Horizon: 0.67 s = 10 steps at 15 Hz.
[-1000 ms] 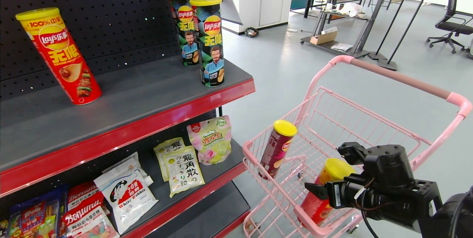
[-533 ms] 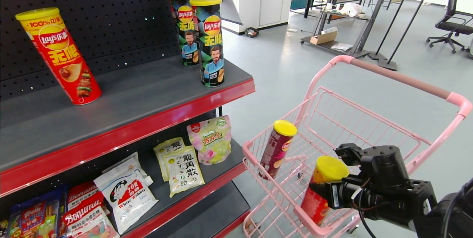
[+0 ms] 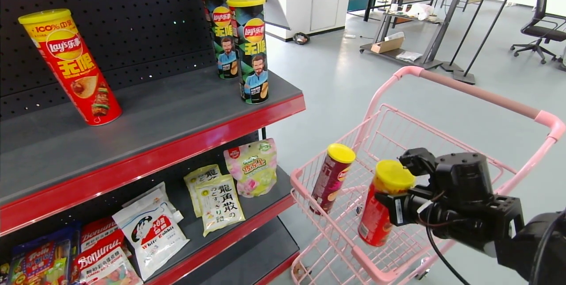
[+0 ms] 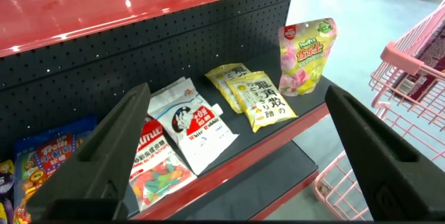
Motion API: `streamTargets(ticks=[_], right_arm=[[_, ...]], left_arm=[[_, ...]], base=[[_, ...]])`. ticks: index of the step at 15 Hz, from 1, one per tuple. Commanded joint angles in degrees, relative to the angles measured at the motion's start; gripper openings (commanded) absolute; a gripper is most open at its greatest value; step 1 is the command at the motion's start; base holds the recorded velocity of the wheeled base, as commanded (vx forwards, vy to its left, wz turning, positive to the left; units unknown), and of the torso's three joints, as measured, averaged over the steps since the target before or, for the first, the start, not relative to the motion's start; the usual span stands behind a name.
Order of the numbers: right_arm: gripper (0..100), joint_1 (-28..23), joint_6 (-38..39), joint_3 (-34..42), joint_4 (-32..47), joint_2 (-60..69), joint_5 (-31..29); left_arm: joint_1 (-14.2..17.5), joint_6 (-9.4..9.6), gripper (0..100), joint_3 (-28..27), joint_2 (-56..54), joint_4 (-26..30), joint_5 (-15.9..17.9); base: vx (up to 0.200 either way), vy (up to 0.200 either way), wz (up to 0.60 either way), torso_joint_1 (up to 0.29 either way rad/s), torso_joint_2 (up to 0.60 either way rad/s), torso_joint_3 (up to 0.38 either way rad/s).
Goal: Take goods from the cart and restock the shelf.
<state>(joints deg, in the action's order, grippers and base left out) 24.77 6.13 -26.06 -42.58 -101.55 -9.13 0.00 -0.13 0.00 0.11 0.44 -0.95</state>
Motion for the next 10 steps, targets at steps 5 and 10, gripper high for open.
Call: streamTargets(ticks=[5, 10], right_arm=[[0, 0.1, -5.25, -24.91, 34.85, 19.55, -3.88], [0, -0.34, -6.83, -18.76, 42.49, 39.58, -5.9]], left_arm=[[0.0, -0.04, 100, 0.0, -0.02, 0.0, -0.02], [0.0, 0.05, 100, 0.0, -0.02, 0.0, -0.02]], base=[[0.0, 0.0, 0.0, 0.0, 0.0, 0.0], [0.0, 0.0, 0.0, 0.0, 0.0, 0.0]])
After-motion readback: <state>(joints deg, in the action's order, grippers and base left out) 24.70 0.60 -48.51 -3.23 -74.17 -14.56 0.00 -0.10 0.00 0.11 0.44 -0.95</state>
